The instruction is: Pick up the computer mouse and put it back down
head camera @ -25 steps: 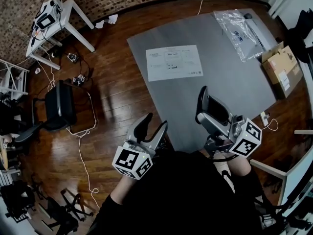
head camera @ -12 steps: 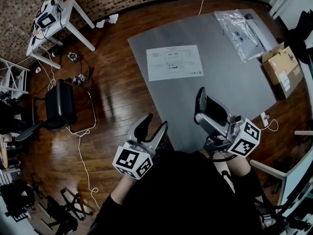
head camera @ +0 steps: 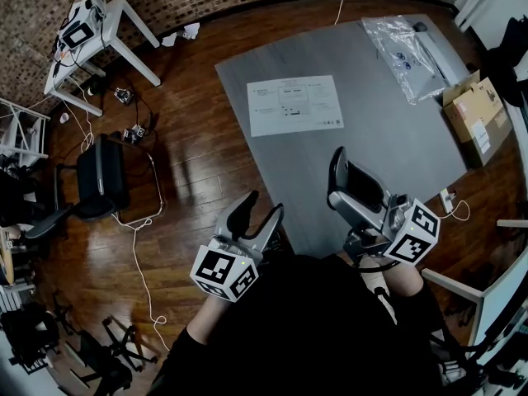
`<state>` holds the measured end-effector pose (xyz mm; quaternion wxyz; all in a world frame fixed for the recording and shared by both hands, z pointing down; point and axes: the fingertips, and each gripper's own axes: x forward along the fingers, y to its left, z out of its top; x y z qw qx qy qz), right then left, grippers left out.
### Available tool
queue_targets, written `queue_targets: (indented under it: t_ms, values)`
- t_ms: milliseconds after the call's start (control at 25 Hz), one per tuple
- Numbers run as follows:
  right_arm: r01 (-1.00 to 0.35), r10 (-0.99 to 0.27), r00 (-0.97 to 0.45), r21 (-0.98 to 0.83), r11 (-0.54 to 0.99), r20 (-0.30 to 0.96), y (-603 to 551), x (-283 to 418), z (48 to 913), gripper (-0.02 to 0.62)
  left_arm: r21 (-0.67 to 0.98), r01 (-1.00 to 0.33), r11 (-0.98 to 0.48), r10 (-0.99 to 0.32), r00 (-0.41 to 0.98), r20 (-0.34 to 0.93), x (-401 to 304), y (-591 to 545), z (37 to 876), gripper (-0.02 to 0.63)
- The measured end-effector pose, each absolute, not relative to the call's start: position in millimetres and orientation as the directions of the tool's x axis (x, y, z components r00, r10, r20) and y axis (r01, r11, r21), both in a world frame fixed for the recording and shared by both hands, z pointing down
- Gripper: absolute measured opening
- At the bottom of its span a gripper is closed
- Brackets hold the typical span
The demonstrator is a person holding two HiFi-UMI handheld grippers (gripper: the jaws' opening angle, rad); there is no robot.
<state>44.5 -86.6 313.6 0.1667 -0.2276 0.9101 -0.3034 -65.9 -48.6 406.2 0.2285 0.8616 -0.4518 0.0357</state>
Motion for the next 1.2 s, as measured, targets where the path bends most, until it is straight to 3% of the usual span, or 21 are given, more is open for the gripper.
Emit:
queue_targets:
  t_ms: [1200]
  values:
    - [-0.333,-0.52,-0.843,-0.626,0.705,-0.137,-86.2,40.6,322.6,0.291,0.366,-0.796,-0.481,-0.754,0.589,0.29,-68.8,-46.6,412.4,0.215]
